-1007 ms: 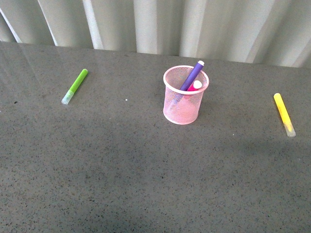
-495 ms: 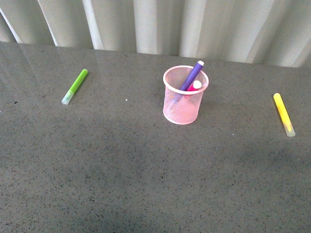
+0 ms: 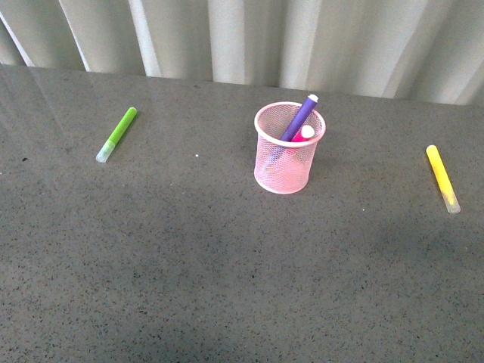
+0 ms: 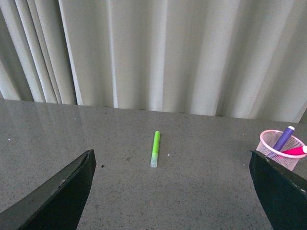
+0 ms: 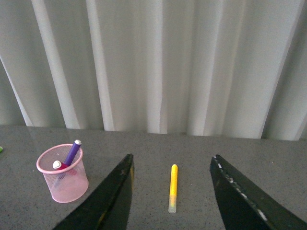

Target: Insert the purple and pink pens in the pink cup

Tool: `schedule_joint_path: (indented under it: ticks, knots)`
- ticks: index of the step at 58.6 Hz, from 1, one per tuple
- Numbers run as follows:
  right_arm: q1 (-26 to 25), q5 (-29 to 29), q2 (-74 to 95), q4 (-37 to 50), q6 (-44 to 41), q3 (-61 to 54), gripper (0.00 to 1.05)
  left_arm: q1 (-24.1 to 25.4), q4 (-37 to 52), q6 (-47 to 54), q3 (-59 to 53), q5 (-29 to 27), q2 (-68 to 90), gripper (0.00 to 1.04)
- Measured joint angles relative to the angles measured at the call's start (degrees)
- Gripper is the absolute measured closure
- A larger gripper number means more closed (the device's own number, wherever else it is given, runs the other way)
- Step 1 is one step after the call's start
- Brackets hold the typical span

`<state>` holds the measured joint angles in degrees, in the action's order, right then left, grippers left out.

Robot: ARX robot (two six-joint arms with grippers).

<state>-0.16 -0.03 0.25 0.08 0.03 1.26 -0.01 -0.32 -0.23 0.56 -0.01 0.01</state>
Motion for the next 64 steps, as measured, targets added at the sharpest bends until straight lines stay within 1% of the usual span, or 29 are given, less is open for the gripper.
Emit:
schedule_joint_path:
  ticks: [5,6,10,12,17,64]
  knots:
    - [0.0,0.0,0.0,0.0,0.0,0.0,0.31,0.0,0.0,0.0,0.0,0.0,0.0,0.07]
    - [0.0,0.0,0.0,0.0,0.0,0.0,0.25,0.0,0.0,0.0,0.0,0.0,0.0,0.07]
    - [0.0,0.0,0.0,0.0,0.0,0.0,0.10,0.0,0.0,0.0,0.0,0.0,0.0,0.07]
    - [0.0,0.0,0.0,0.0,0.0,0.0,0.05,0.0,0.0,0.0,0.0,0.0,0.0,0.07]
    - [0.0,0.0,0.0,0.0,0.0,0.0,0.08,0.0,0.0,0.0,0.0,0.0,0.0,0.07]
    - [0.0,0.0,0.0,0.0,0.0,0.0,0.07,0.0,0.0,0.0,0.0,0.0,0.0,0.07]
